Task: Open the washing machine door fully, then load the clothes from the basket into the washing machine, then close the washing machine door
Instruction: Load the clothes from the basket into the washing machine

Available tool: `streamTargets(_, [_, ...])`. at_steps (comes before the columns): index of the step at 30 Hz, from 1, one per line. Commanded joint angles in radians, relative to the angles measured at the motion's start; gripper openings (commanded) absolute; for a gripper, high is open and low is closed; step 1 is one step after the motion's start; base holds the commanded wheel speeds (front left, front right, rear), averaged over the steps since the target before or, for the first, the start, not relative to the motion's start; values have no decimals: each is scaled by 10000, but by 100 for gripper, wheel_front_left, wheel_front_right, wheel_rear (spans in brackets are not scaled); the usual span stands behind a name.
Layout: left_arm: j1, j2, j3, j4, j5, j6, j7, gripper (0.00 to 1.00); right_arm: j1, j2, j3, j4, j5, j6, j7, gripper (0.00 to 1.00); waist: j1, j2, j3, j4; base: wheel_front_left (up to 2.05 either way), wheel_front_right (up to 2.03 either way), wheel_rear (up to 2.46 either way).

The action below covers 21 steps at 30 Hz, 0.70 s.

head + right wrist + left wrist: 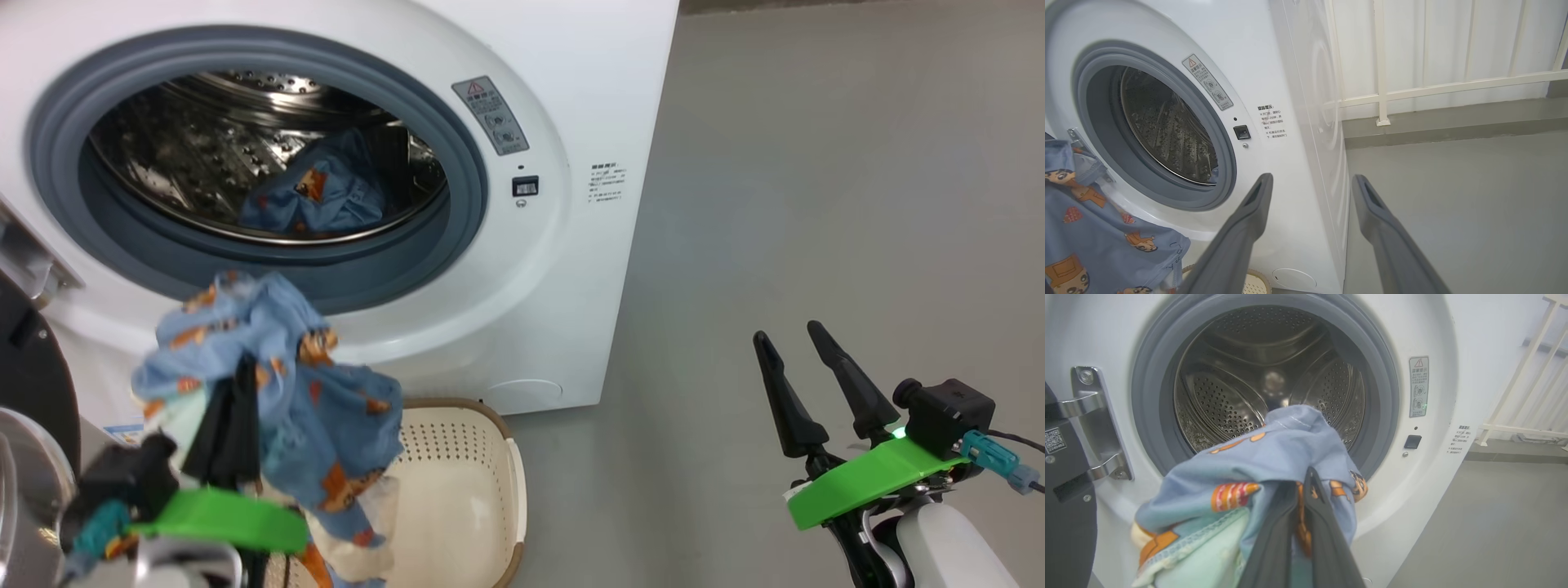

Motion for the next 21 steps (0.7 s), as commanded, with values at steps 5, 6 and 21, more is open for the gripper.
streamTargets(5, [-1590, 394, 306, 417, 181, -164, -122, 0, -277, -68, 217, -351, 103, 16, -48, 100, 0, 0, 460, -151, 0, 0, 0])
streamTargets(6, [-1808, 429, 306, 574, 185, -192, -118, 0, -298, -58, 211, -367, 98, 16, -48, 100, 0, 0, 557, -194, 0, 0, 0])
streamTargets(21, [-5534, 806, 209, 4343, 351, -640, -123, 0, -928, 43, 130, -667, 0, 16, -48, 100, 0, 0, 2273, -981, 0, 0, 0])
